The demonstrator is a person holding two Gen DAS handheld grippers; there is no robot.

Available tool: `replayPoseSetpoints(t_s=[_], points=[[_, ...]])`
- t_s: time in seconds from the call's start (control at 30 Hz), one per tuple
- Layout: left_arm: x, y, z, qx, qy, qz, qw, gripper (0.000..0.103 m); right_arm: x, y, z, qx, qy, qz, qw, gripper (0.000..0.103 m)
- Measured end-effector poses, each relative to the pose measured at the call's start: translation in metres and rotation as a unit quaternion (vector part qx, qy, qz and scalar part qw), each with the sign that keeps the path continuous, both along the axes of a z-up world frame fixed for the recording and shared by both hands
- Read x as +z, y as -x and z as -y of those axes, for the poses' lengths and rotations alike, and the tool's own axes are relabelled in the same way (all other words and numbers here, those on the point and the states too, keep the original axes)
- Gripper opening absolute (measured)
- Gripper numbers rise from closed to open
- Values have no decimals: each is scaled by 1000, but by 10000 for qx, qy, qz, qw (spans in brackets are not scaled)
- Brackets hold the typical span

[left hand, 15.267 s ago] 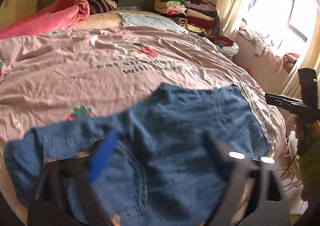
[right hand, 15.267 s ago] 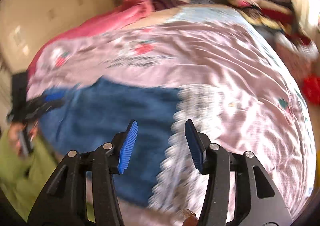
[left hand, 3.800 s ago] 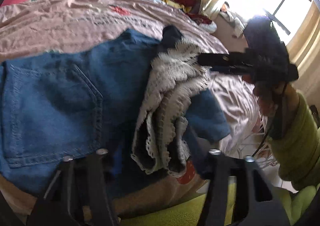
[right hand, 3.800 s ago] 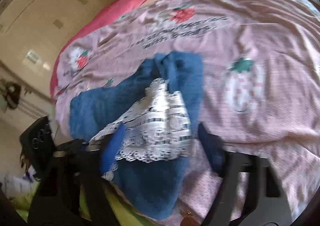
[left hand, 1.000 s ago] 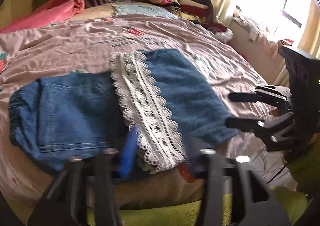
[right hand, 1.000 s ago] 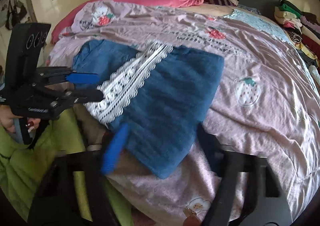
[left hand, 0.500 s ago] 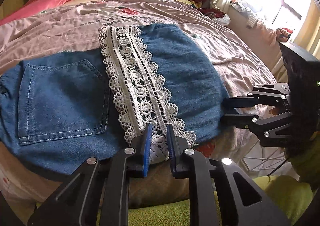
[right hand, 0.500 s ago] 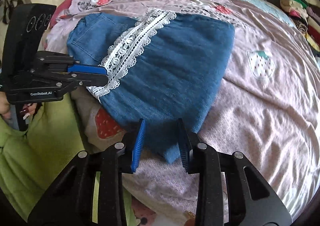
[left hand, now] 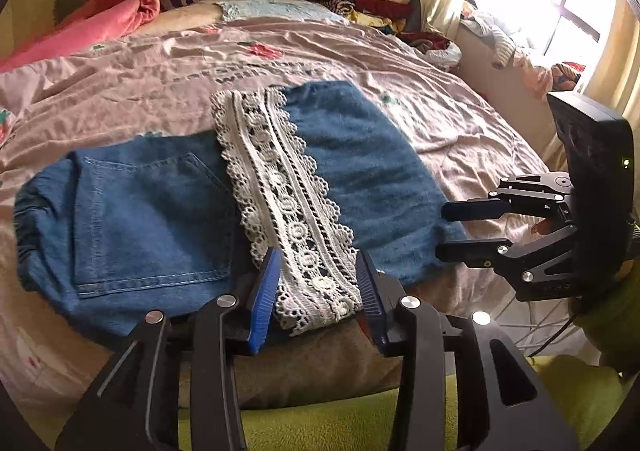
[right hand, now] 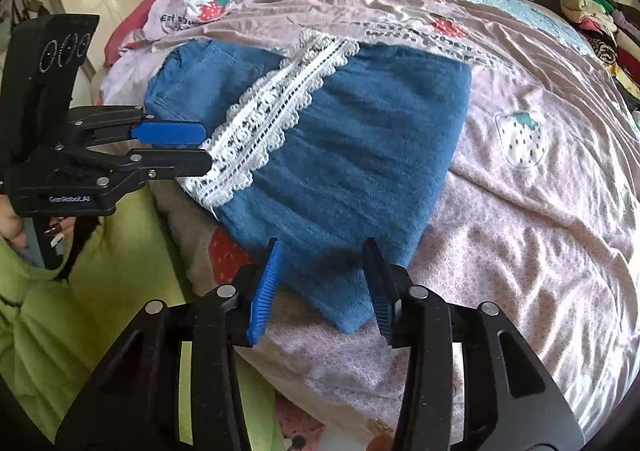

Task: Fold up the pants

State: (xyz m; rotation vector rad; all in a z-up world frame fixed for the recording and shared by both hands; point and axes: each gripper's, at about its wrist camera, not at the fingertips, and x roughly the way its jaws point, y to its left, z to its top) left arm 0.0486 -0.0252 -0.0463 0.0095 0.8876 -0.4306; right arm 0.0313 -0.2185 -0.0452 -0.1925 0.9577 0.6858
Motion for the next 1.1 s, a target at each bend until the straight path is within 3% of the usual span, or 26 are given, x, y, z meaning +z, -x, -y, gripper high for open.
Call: replayPoseSetpoints(t_s=[0.07,0.13,0.2,0.4,0.53,0.7,1.1], points=[[3,1,-3,54,-13,35,10000,42,5,0,-2,-4,-56,28,10000,43],[7,3,-5,68,-11,80,9999,53,10,-1,-4,1,-78,68,9999,51],[11,5,-6,48,-16,146,9999,54,14,-2,-5,-17,-81,132,9999,59],[22,9,-13,144,-21,291,9995,66,26,-4,-6,-107,-123,292,9994,70],[28,10,-19,210,-46,335,9992,82,34,-7,-6,-171,-161,409,9989,76],[36,13,-31,394,-62,472,9981,94,43,-11,-11,-207,-163,587,9979,84],[42,15,-59,832,-172,483,9952,98,65,-22,-34,-116,-447,812,9956,88]])
